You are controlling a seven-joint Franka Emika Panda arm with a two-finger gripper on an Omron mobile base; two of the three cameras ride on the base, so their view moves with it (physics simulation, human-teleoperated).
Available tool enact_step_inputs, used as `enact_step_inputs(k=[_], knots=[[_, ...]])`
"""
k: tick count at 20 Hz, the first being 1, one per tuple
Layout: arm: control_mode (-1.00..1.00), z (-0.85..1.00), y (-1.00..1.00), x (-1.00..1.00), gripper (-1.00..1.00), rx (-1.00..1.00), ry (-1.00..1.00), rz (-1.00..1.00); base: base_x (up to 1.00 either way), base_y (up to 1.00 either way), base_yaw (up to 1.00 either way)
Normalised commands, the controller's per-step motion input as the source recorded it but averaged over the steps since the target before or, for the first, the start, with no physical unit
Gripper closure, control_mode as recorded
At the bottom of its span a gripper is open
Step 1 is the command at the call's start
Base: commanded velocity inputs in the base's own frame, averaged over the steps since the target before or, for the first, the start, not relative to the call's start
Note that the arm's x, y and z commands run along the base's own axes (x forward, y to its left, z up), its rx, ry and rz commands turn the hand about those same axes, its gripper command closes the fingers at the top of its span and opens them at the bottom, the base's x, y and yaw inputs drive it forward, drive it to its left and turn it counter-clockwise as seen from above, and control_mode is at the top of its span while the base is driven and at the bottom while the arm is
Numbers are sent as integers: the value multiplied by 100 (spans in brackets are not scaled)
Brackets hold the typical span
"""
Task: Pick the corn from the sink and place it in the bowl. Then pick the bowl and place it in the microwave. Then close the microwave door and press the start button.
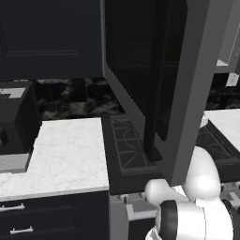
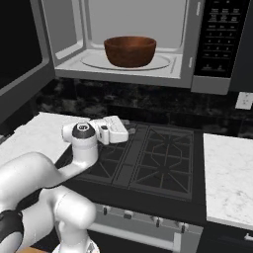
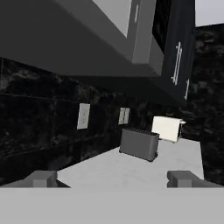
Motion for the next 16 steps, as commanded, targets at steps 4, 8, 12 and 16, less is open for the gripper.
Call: enact_step_inputs(k=[4, 8, 12, 16], knots=[[-100, -16, 0, -1, -100, -20, -1, -4, 0, 0, 0], [-100, 2, 37, -12, -100, -15, -9, -6, 0, 0, 0], [-100, 0, 78, -1, -100, -15, -7, -4, 0, 0, 0], [-100, 0, 86, -2, -100, -12, -8, 0, 0, 0, 0]])
